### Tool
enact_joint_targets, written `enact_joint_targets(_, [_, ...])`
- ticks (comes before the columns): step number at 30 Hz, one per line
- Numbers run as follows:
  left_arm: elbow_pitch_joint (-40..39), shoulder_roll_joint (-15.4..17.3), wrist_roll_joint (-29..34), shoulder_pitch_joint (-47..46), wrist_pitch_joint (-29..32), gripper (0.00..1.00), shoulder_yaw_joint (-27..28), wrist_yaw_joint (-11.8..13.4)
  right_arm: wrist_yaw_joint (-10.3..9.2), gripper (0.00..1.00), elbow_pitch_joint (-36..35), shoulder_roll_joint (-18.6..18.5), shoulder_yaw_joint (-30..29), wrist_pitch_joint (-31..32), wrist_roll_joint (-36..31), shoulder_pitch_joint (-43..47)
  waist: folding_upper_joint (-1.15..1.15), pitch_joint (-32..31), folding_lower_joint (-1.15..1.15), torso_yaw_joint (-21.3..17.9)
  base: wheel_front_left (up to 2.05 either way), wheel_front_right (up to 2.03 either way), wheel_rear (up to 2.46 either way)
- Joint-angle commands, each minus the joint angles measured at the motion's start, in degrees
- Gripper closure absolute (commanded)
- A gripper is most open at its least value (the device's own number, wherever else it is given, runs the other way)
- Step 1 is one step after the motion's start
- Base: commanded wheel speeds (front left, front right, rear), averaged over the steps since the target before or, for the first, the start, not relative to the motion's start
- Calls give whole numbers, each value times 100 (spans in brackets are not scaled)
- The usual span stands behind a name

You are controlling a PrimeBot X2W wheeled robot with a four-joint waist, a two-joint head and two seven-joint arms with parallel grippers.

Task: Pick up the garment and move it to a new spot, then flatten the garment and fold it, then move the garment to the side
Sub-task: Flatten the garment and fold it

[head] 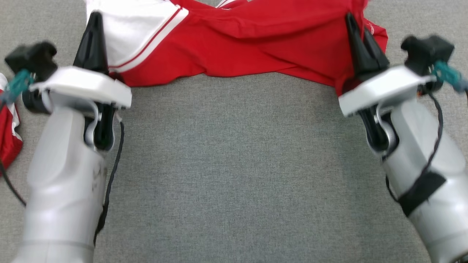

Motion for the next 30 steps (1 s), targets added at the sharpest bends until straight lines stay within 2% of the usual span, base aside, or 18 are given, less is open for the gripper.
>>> enact_joint_targets(1, [-560,-31,122,674,-9,100,344,-6,-2,100,-643,-89,-223,-26,-16,808,0,-74,0,22,0,0,0])
enact_joint_targets(5, [-1502,-121,367,1724,-9,100,711,-8,-2,100,-1604,-59,-507,-26,-205,2017,0,-285,0,33,0,0,0])
enact_joint_targets(6, [-1502,-121,367,1724,-9,100,711,-8,-2,100,-1604,-59,-507,-26,-205,2017,0,-285,0,33,0,0,0])
enact_joint_targets(12, [-2738,-254,739,3267,-9,100,1050,-8,-2,100,-2683,-79,-828,-21,-538,3674,0,-697,0,44,0,0,0])
enact_joint_targets(18, [-3392,-282,1052,4502,-9,100,963,16,-2,100,-3266,-85,-1068,-21,-835,4899,0,-1140,0,69,0,0,0])
enact_joint_targets(30, [-4812,-315,1000,6266,632,100,749,482,-2,100,-3868,-172,-1363,-21,-1102,6715,0,-1696,0,169,0,0,0])
